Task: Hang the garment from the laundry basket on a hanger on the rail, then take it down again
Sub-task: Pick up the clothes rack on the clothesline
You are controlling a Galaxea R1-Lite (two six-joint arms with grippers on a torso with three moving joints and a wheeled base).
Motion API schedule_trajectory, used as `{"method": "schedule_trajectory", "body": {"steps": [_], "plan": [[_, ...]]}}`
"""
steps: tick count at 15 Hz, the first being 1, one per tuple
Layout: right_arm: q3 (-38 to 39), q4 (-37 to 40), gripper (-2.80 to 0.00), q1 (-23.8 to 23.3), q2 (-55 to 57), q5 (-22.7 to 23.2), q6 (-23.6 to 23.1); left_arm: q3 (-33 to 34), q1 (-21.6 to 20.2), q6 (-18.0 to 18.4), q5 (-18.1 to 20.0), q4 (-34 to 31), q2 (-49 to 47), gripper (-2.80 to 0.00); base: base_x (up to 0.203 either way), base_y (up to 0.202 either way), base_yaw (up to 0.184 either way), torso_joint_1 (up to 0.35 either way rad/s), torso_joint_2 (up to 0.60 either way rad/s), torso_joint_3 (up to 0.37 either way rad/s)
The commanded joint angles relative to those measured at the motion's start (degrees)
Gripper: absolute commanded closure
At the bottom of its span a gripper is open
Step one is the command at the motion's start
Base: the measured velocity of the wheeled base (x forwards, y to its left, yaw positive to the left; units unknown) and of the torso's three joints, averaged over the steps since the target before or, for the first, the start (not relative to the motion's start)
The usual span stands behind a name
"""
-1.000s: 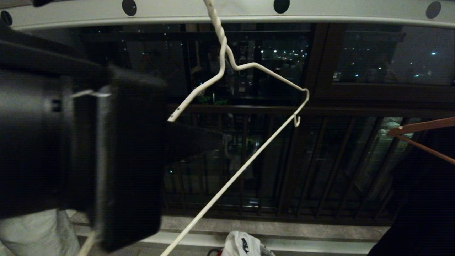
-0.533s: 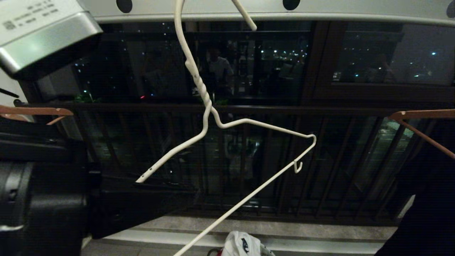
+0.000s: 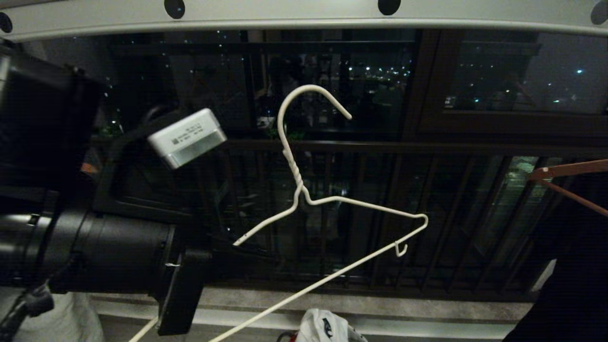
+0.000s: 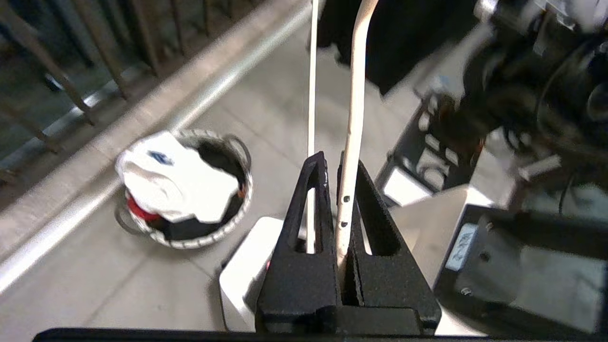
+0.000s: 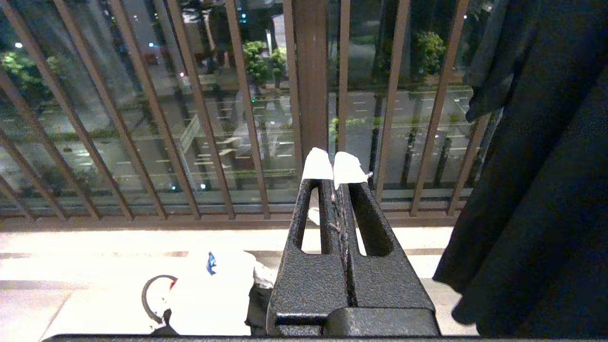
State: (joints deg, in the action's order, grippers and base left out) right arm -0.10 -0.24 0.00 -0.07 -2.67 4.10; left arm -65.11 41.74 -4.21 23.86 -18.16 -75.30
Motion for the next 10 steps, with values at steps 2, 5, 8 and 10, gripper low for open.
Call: {"method": "schedule_trajectory", "body": {"steps": [2,5,8,10], "plan": [[0.0,0.0,0.0,0.0,0.1,0.0,0.0,2.2,-0.8,1.6,0.5,0.0,-4.0,0.0,0.0,0.0,0.0,0.0,0.0,0.0],[0.0,0.0,0.0,0.0,0.1,0.0,0.0,4.6,-2.8,2.9,2.6,3.3,-3.8,0.0,0.0,0.0,0.0,0.0,0.0,0.0],[0.0,0.0,0.0,0.0,0.1,-0.1,0.0,5.8,-6.3,4.0,5.1,6.6,-4.1,0.0,0.0,0.0,0.0,0.0,0.0,0.0],[0.0,0.0,0.0,0.0,0.1,0.0,0.0,6.1,-6.3,4.3,5.1,6.7,-4.5,0.0,0.0,0.0,0.0,0.0,0.0,0.0]]}}
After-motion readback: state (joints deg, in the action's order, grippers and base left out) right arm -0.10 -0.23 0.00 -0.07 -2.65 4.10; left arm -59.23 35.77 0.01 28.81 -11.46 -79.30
